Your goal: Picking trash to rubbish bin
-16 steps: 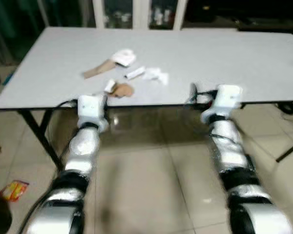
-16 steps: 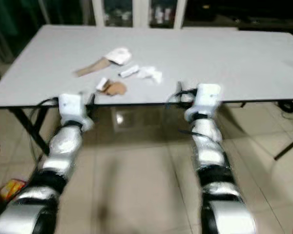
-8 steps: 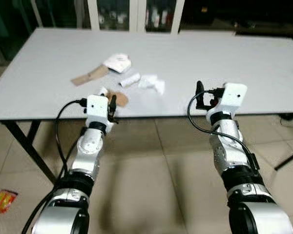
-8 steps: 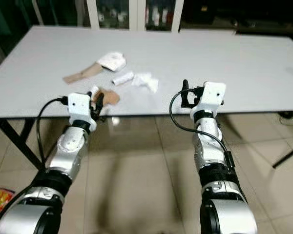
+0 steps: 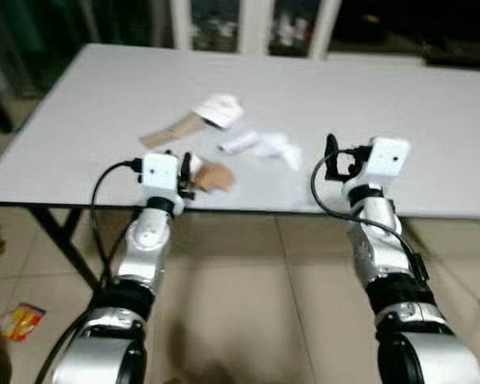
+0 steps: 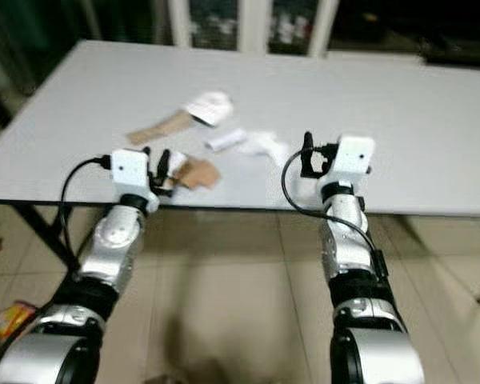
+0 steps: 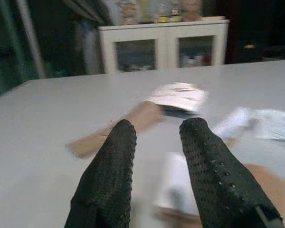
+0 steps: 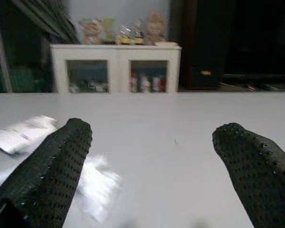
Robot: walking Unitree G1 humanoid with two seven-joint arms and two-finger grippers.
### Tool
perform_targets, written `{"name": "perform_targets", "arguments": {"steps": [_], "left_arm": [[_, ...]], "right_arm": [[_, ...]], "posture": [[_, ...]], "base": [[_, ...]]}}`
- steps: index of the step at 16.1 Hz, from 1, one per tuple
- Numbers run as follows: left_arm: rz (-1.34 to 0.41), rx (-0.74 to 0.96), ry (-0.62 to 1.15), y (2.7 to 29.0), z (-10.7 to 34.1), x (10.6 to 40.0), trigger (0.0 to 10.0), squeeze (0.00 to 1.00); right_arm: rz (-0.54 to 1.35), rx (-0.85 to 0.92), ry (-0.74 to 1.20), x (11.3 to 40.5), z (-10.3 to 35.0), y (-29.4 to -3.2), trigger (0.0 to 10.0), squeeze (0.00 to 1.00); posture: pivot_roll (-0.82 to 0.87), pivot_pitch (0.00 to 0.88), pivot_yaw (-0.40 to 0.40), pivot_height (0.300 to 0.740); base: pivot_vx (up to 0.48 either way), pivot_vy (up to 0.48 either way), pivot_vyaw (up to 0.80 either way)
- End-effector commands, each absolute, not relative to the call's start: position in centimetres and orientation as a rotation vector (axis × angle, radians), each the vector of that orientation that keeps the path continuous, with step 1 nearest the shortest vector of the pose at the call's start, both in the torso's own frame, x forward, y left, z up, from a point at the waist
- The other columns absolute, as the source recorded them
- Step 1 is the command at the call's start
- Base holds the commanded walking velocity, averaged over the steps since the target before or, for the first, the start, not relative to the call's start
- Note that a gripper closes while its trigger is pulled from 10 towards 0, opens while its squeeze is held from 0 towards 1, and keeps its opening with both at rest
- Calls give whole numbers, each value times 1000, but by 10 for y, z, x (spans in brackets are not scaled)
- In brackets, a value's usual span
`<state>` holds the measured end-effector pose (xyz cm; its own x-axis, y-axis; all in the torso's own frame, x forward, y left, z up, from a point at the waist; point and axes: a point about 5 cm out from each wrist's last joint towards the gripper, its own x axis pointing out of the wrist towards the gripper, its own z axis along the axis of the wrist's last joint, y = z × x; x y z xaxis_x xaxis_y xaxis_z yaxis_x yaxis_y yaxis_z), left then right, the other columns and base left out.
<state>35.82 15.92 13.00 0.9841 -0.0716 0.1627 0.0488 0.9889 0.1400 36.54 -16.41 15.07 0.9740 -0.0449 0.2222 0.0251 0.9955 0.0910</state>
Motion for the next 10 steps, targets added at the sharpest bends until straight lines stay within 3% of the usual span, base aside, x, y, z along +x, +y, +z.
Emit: {"name": "perform_targets", "arguments": {"steps": [1, 8, 10], "left_arm": [[-46, 138, -177, 163, 134, 359, 10000, 0], [-59, 143, -175, 161, 134, 359, 10000, 0], [-59, 142, -175, 161, 134, 359, 10000, 0]], "right_arm": [[-24, 112, -218, 366, 150, -158, 10000, 0], [-15, 127, -200, 366, 148, -156, 10000, 0], [-10, 141, -197, 367, 148, -155, 10000, 0]], "posture": [[7, 37, -64, 740], [8, 35, -64, 740], [8, 35, -64, 740]], "base": [[371, 0, 0], [406, 0, 0], [439, 0, -800]]}}
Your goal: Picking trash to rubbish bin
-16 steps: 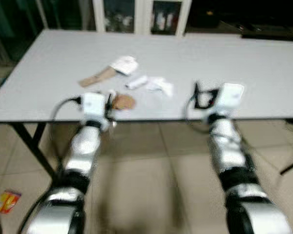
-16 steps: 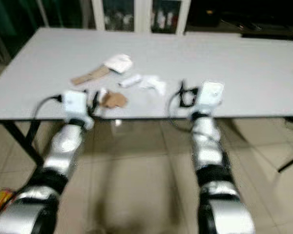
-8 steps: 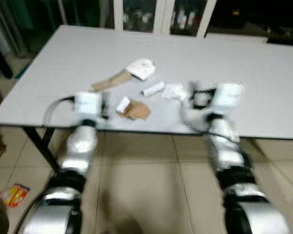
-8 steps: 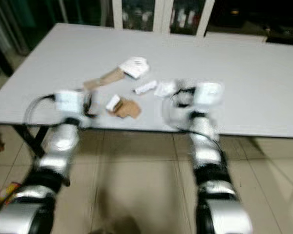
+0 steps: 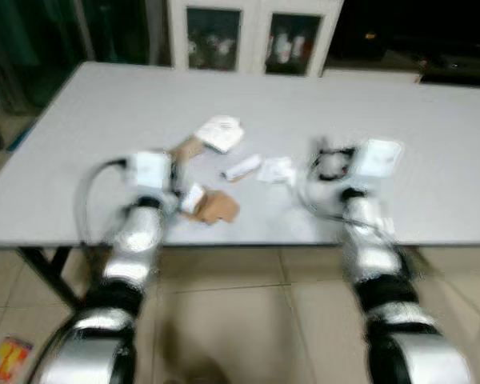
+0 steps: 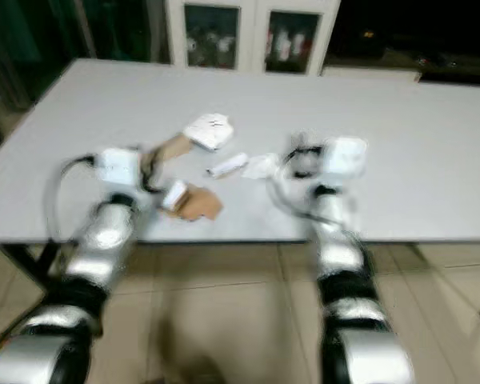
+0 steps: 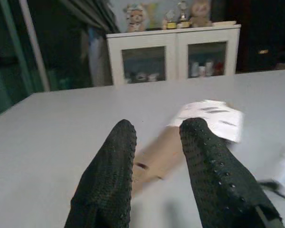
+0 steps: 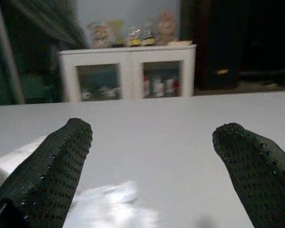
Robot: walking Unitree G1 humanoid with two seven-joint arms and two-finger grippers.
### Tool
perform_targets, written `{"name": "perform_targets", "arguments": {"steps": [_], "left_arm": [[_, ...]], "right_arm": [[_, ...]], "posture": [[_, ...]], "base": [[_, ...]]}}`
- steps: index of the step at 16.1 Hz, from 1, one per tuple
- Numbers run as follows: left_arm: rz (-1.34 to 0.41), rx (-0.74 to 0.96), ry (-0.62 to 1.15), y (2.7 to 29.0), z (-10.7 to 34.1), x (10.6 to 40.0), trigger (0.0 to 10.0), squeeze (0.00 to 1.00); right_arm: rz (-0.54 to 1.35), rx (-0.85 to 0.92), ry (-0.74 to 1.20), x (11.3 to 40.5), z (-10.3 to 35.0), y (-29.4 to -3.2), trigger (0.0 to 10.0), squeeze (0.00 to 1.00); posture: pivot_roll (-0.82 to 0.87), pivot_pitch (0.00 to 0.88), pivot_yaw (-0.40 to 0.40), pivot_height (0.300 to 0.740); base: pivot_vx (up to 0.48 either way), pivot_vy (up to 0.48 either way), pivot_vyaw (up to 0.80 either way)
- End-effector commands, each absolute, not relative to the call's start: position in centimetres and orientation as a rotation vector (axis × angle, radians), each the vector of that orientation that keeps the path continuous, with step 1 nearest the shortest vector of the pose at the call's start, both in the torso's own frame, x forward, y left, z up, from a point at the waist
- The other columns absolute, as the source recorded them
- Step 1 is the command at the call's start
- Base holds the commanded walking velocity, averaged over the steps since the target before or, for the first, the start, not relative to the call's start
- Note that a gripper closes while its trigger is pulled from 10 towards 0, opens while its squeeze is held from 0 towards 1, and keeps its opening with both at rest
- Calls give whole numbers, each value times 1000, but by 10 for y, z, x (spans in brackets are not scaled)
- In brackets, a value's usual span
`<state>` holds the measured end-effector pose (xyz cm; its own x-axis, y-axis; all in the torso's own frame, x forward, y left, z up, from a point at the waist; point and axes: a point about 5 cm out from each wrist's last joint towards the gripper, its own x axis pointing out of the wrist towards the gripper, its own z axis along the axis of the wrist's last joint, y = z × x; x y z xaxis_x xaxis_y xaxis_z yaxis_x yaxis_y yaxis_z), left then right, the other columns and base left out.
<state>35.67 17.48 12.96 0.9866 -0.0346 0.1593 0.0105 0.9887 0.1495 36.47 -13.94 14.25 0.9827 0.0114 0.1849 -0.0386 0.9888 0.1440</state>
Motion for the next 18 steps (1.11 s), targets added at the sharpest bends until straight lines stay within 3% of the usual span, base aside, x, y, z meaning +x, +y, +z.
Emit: {"name": "perform_targets", "arguments": {"steps": [1, 7, 8, 18], "left_arm": [[-59, 142, -175, 161, 134, 359, 10000, 0], [-88, 119, -163, 158, 132, 360, 10000, 0], [-96, 110, -155, 158, 131, 359, 10000, 1000], [-153, 168, -197, 168, 151, 355, 10000, 1000]], "right_arm": [[-13, 135, -202, 367, 148, -155, 10000, 0], [-16, 127, -203, 366, 148, -155, 10000, 0], [-15, 127, -201, 367, 148, -155, 10000, 0], [-12, 124, -173, 366, 142, -154, 10000, 0]], "posture": [[8, 34, -63, 740], [9, 29, -65, 740], [8, 29, -65, 740], [14, 38, -66, 740]], "base": [[394, 0, -513], [64, 0, 0], [0, 0, 0], [0, 0, 0]]}}
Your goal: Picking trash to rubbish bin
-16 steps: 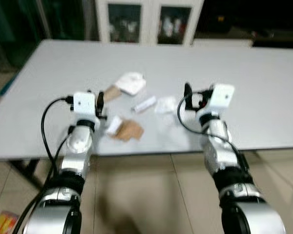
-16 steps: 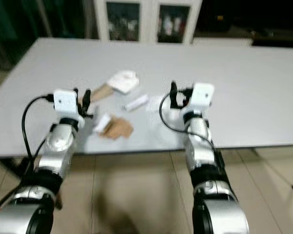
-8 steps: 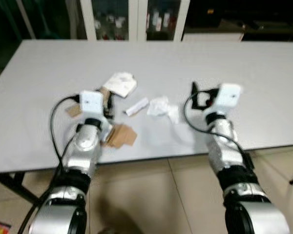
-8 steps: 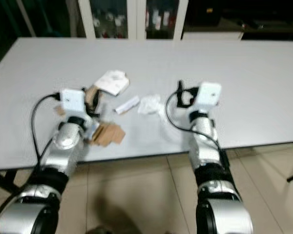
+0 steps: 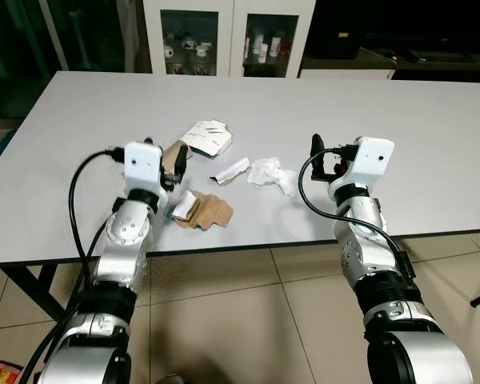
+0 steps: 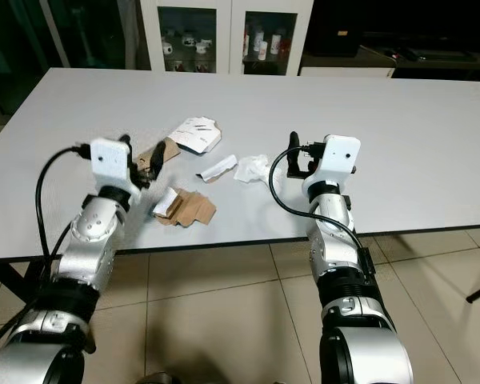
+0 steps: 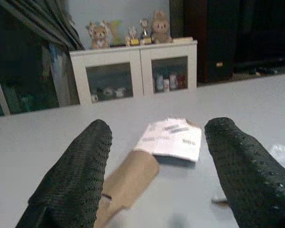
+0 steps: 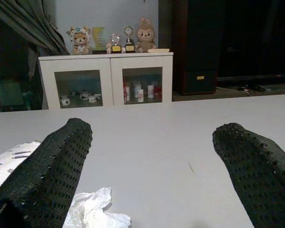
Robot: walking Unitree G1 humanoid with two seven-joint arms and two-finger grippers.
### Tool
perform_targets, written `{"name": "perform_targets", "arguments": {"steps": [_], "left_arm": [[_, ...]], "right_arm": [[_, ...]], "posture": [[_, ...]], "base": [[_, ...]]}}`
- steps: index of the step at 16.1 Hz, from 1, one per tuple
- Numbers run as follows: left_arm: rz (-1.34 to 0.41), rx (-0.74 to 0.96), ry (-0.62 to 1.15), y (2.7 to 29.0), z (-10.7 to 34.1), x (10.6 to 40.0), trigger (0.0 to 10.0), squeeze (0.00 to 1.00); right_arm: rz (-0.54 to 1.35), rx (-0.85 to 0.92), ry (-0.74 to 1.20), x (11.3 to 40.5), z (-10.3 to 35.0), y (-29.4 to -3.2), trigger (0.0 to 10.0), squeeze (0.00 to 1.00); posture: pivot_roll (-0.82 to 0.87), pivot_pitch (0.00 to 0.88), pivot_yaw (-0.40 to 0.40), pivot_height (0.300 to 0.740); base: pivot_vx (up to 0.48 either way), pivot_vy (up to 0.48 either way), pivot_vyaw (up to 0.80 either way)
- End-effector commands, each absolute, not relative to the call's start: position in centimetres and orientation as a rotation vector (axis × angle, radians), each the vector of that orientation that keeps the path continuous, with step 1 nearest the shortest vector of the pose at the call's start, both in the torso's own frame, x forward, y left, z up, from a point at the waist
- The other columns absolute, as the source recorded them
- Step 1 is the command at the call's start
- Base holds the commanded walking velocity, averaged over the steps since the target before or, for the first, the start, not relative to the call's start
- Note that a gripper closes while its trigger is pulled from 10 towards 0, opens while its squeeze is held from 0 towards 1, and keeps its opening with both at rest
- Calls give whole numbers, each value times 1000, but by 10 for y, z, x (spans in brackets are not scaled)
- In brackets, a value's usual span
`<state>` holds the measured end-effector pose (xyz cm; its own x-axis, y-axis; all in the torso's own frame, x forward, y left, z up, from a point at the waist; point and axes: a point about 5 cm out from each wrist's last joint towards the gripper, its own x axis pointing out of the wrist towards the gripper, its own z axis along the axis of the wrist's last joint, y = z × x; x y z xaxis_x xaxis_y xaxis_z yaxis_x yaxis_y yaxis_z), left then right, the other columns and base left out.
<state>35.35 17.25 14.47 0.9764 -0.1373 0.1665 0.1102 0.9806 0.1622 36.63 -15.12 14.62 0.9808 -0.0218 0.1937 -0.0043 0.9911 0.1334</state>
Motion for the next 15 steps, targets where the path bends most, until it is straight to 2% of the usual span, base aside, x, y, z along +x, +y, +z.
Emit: {"name": "perform_targets", "arguments": {"steps": [1, 8, 12, 15], "left_arm": [[-170, 174, -193, 167, 152, 353, 10000, 1000], [-421, 195, -165, 155, 164, 337, 10000, 1000], [-429, 193, -145, 160, 168, 332, 10000, 1000], [-403, 194, -57, 166, 156, 327, 10000, 1000]], "right_arm": [[-14, 123, -170, 366, 141, -155, 10000, 0], [-12, 126, -158, 365, 138, -152, 10000, 0], [-12, 128, -150, 365, 137, -151, 10000, 0], [-12, 127, -144, 365, 136, -150, 10000, 0]], "posture": [[14, 40, -66, 740], [22, 47, -59, 740], [30, 50, -56, 740], [29, 50, -50, 740]], "base": [[0, 0, 0], [0, 0, 0], [0, 0, 0], [0, 0, 0]]}}
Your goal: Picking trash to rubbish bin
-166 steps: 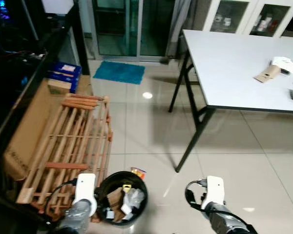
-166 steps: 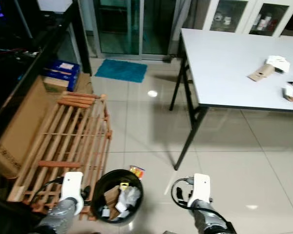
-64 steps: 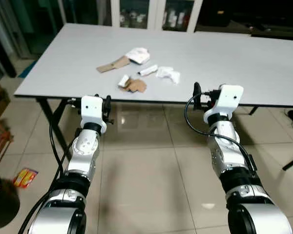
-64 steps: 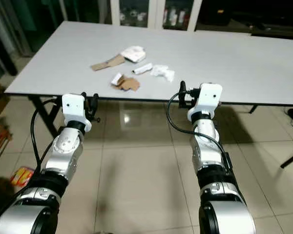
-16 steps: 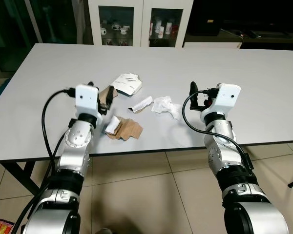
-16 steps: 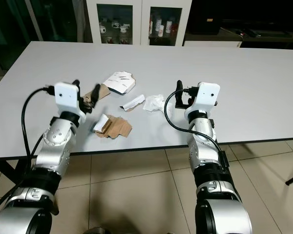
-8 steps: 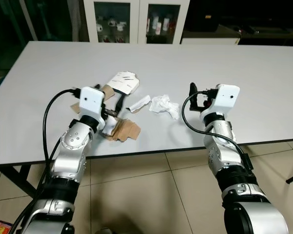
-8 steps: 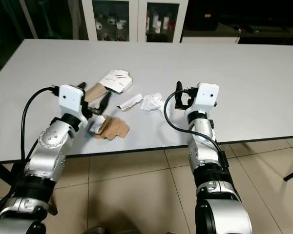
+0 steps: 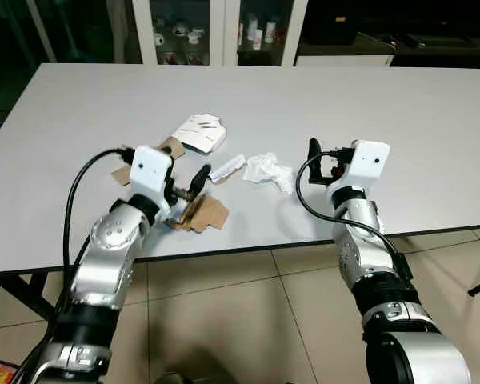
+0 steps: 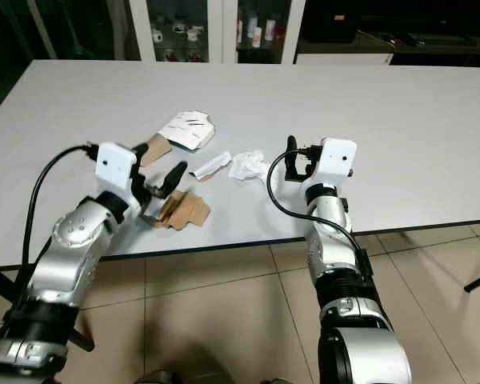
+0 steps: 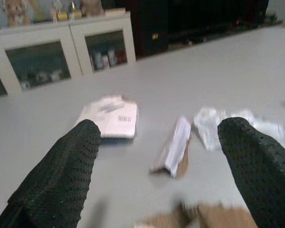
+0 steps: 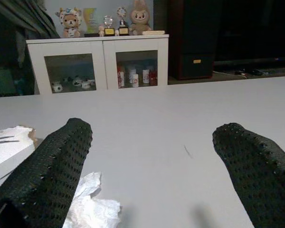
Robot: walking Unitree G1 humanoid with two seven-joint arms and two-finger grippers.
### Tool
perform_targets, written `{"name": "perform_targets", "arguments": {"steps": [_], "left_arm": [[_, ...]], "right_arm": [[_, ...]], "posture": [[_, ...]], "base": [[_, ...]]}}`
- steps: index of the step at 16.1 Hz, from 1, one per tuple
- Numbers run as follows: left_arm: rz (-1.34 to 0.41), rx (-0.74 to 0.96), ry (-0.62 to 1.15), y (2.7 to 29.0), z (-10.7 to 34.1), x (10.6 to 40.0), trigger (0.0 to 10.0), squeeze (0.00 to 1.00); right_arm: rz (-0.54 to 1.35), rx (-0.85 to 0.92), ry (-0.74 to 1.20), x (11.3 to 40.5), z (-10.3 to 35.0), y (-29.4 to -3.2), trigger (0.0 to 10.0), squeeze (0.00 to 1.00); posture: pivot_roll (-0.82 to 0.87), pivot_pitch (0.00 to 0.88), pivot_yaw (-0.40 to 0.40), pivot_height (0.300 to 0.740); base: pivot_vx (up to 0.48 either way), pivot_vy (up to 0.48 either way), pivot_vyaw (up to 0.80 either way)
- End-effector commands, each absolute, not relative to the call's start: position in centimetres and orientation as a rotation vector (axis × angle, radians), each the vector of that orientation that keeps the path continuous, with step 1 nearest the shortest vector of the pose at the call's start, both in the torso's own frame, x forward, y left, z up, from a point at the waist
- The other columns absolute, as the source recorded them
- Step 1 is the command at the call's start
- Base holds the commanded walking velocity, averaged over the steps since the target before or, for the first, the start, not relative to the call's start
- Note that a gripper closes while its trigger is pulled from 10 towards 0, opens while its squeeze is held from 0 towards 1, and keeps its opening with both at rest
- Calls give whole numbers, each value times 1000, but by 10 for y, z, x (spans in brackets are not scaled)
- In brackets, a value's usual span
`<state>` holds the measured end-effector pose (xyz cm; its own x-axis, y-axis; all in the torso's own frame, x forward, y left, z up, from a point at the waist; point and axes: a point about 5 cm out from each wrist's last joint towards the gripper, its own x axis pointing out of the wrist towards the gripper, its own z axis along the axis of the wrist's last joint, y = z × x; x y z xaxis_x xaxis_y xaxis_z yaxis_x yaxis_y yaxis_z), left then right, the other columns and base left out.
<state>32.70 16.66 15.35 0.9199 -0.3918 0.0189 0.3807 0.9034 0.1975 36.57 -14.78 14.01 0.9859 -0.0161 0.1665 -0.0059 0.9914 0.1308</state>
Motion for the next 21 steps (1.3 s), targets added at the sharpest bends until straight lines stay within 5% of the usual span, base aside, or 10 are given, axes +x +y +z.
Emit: {"name": "perform_targets", "arguments": {"steps": [1, 2, 3, 15, 21], "left_arm": [[-401, 181, -24, 168, 152, 322, 10000, 1000], [-418, 158, -5, 169, 151, 317, 10000, 1000], [-440, 168, 11, 170, 150, 312, 10000, 0], [-502, 212, 340, 159, 91, 303, 10000, 0], [-383, 254, 228, 161, 105, 317, 10000, 0]], "right_arm": [[-15, 126, -142, 365, 135, -150, 10000, 0], [-16, 126, -139, 364, 134, -151, 10000, 0], [-16, 127, -137, 364, 134, -150, 10000, 0], [-9, 136, -133, 364, 131, -145, 10000, 0], [-14, 134, -133, 363, 131, -147, 10000, 0]], "posture": [[29, 50, -50, 740], [36, 52, -46, 740], [36, 52, -46, 740], [32, 31, -28, 740], [29, 40, -34, 740]], "base": [[0, 0, 0], [0, 0, 0], [0, 0, 0], [0, 0, 0], [0, 0, 0]]}}
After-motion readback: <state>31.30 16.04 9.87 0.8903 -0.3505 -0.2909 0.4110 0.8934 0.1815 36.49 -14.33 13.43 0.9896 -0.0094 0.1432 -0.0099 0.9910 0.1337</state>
